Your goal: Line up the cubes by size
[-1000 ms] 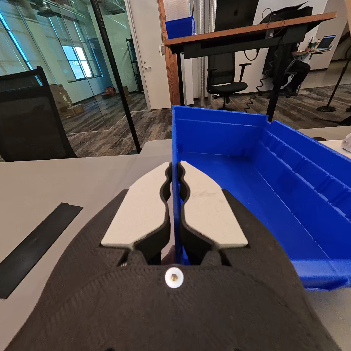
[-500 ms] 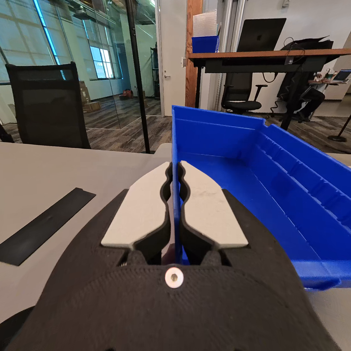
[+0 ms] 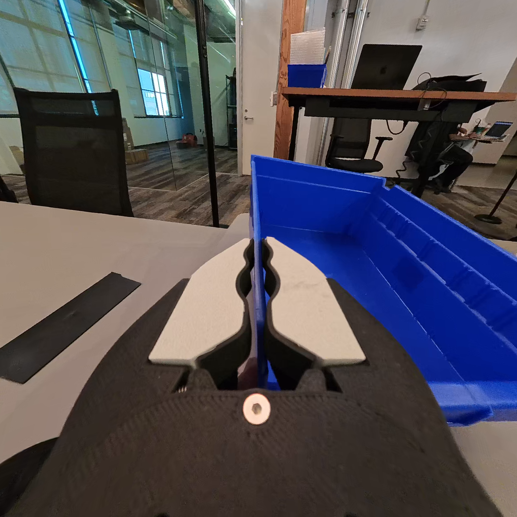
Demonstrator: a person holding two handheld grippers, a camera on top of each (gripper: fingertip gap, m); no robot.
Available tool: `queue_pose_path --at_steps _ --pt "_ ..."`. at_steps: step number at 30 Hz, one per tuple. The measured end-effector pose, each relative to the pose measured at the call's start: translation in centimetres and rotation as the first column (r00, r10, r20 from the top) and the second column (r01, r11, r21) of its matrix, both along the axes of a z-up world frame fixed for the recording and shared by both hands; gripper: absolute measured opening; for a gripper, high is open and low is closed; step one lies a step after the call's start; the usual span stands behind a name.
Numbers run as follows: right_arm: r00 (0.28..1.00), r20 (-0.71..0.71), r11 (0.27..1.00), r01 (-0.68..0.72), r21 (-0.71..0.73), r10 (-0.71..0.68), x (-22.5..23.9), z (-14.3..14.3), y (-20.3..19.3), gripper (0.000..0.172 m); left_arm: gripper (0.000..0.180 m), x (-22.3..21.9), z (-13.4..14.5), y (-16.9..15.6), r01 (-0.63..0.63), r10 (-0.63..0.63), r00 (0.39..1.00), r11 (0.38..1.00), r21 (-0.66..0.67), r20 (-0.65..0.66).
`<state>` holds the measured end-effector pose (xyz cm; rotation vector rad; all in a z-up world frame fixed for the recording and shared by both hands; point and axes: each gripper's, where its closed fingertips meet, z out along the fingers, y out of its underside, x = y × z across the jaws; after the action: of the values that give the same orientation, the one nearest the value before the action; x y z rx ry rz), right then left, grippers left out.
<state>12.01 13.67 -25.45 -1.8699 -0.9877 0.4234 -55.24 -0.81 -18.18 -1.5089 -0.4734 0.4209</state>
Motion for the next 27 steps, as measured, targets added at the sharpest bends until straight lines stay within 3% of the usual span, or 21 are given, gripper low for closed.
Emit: queue_pose_path --at_steps 6,16,27 --pt "1.000 -0.007 1.000 -0.023 0.010 0.023 -1.3 0.0 0.0 0.005 0.004 1.3 -1.5 -0.2 0.027 -0.026 0.999 0.999 -0.024 0.043" --pt "0.997 -0.043 0.998 -0.057 0.004 0.057 -3.7 0.0 -0.1 0.005 0.004 2.6 -1.8 -4.3 -0.015 0.018 0.998 0.999 -0.051 0.057" --pt "0.994 -0.074 0.997 -0.080 -0.017 0.078 -9.1 0.1 -0.7 0.004 0.004 2.6 0.9 -5.9 -0.044 0.046 0.999 0.993 -0.105 0.010"
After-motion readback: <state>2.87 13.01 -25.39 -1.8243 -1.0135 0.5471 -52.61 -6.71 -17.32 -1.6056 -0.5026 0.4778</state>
